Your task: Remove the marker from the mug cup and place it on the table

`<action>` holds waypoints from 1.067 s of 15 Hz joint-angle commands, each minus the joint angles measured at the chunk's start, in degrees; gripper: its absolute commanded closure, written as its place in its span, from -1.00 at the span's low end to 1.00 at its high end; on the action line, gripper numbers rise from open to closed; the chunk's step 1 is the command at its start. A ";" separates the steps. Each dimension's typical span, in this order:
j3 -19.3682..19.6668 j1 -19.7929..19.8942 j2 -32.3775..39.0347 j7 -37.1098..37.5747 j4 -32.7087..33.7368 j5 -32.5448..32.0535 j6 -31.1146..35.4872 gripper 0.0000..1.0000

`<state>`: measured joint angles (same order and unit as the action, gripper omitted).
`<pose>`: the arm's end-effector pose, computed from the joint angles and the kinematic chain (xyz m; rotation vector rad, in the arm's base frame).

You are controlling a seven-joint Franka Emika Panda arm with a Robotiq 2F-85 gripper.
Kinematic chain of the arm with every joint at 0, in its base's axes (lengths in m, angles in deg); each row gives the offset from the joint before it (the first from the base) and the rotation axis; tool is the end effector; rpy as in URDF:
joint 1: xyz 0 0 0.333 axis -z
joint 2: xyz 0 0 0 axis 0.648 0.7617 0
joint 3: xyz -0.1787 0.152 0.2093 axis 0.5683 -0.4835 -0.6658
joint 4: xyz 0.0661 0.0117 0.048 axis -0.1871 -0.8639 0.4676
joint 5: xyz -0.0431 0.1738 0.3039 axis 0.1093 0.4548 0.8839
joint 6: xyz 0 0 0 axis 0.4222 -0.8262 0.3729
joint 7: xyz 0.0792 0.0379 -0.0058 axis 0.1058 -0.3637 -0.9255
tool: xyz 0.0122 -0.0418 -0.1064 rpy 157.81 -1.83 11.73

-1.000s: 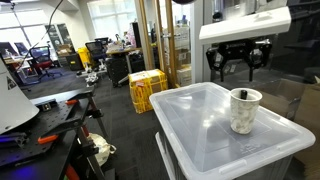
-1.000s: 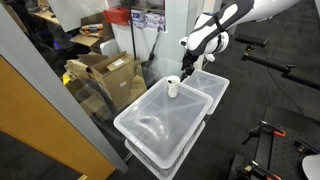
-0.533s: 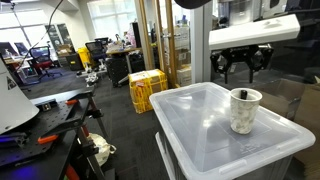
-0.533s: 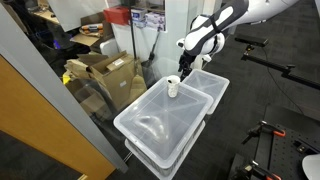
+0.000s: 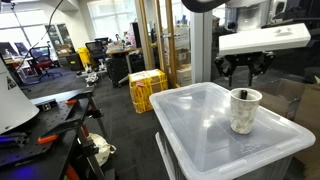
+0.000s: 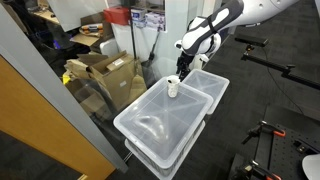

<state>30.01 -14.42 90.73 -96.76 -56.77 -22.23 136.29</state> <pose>0.6240 -0.2103 0.1987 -2.7819 -1.3126 -0.4345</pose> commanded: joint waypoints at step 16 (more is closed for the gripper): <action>-1.10 -0.43 9.10 -0.88 12.62 -0.75 -5.32 0.12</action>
<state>29.08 -14.77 98.02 -97.02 -47.80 -22.25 134.07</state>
